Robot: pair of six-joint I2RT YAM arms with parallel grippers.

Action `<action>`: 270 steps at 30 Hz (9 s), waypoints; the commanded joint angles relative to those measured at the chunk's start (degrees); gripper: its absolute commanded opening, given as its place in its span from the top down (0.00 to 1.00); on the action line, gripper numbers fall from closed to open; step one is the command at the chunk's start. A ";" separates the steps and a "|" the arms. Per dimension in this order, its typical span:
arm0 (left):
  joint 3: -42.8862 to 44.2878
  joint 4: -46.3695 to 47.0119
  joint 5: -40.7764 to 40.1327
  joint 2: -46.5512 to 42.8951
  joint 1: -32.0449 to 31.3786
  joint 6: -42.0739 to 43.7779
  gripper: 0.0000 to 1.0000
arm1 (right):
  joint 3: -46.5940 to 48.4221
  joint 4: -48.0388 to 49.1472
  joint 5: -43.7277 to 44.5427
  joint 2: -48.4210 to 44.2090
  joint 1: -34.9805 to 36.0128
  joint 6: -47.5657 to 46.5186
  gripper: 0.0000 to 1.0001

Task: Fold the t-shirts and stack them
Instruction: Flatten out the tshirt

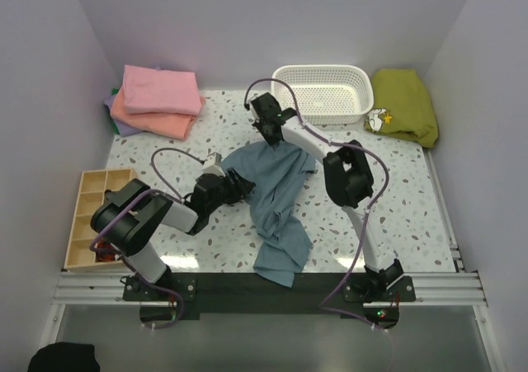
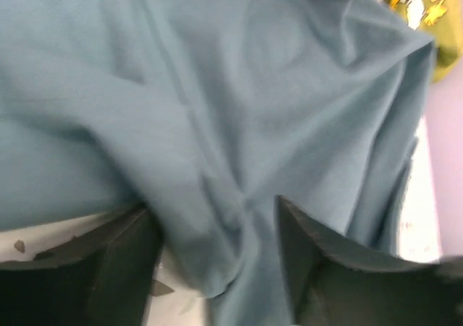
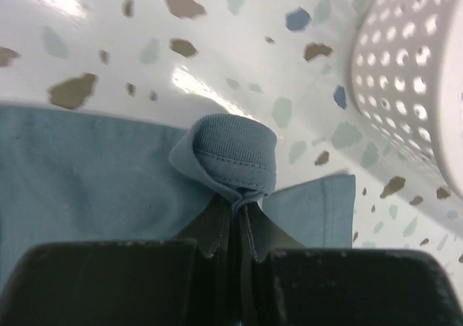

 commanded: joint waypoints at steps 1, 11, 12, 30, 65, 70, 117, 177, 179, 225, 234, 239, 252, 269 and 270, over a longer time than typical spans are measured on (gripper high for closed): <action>1.73 0.12 2.68 2.55 0.12 0.64 0.56 | -7.74 4.33 0.12 -11.30 -2.46 1.80 1.00; 10.50 -32.98 -8.46 -29.85 0.74 17.75 0.94 | -33.67 12.17 10.58 -52.23 -2.54 7.77 1.00; 13.48 -37.97 -9.52 -32.58 0.74 19.25 0.94 | -34.56 11.39 11.97 -55.17 -2.54 8.57 1.00; 54.46 -60.61 -6.57 -22.97 2.06 39.22 0.85 | -54.33 -6.63 -3.92 -90.26 -2.46 29.75 1.00; 7.70 -29.24 12.79 -17.05 2.06 22.17 0.57 | -82.20 -8.04 -40.77 -104.41 2.99 42.41 0.56; 10.43 -29.15 13.06 -14.50 2.06 22.52 0.44 | -76.86 -15.42 -17.68 -109.42 2.99 45.92 0.01; 4.72 -25.72 10.07 -16.34 2.06 22.08 0.11 | -69.82 1.10 25.33 -94.58 2.82 34.94 1.00; 25.53 -59.00 -3.87 -42.96 4.17 30.25 1.00 | -62.87 -10.93 23.60 -102.49 2.82 33.80 1.00; 26.77 -64.38 -7.06 -48.21 4.17 30.61 1.00 | -62.69 -12.35 20.79 -100.30 2.82 35.64 1.00; 24.32 -51.65 -9.80 -33.40 4.52 29.73 1.00 | -79.57 3.92 4.68 -64.08 27.50 41.00 0.30; 23.26 -52.08 -9.36 -34.36 4.70 29.90 1.00 | -83.35 6.01 2.76 -60.48 30.76 45.49 0.34; 22.65 -52.26 -9.27 -34.54 4.87 29.90 1.00 | -82.47 5.49 3.11 -58.28 31.03 45.93 0.61; 36.60 -68.66 -10.85 -43.83 5.57 30.87 1.00 | -66.14 -15.25 23.75 -96.56 32.00 48.14 1.00; 82.57 -100.57 -5.86 -48.95 5.57 37.37 1.00 | -32.91 -14.56 26.67 -100.11 32.00 28.01 1.00; 87.20 -104.43 -4.36 -47.82 5.57 37.90 1.00 | -31.16 -13.94 25.19 -100.55 32.00 26.96 1.00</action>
